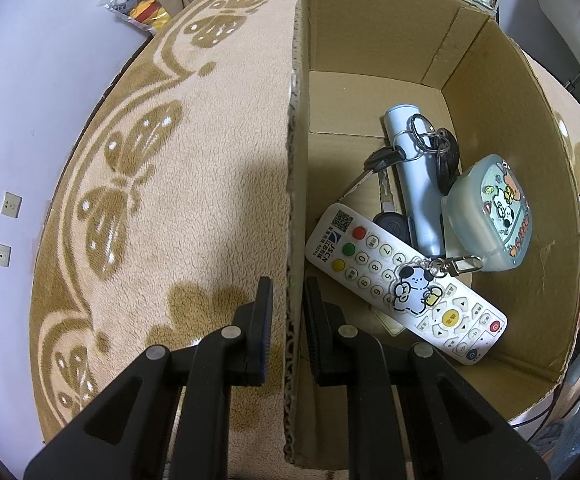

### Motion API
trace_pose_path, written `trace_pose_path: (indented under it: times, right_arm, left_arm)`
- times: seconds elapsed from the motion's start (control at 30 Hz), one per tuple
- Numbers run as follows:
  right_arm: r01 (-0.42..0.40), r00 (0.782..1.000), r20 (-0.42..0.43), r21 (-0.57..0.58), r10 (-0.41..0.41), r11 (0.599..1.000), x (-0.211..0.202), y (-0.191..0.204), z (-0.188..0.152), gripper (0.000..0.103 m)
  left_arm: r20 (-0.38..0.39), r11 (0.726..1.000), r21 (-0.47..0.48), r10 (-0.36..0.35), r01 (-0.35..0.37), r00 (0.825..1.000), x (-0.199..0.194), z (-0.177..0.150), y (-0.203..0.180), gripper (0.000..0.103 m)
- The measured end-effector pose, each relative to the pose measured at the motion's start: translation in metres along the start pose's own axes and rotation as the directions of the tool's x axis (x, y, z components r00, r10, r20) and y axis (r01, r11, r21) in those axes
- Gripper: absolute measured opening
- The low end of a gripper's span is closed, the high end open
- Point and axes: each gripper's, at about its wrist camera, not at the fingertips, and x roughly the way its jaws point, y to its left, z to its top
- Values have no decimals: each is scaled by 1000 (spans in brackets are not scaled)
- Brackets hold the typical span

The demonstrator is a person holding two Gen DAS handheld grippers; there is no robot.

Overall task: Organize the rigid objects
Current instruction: 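Move the right tool to the pile and grasp the white router, then carry the white router into the box with the right tool and release it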

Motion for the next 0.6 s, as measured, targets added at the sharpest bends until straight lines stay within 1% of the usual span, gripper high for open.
trace_pose_path:
  times: [0.1,0.3,0.47,0.6]
  right_arm:
    - [-10,1000,6,36,10,999,-2,-3,1,52]
    - [-6,1000,20,63,5,998,-8,-4,4,51]
    - [-48,997,59,61,44,997,-24,5,14,51]
    - [-107,988,117,34,102,994,-42,20,23,51]
  left_arm:
    - [1,1000,2,2,-2,1000,-1,0,0,15]
    - [1,1000,2,2,-2,1000,-1,0,-1,15]
    - [1,1000,2,2,-2,1000,-1,0,-1,15]
    - [3,1000,4,1,-1,1000,-1,0,-1,15]
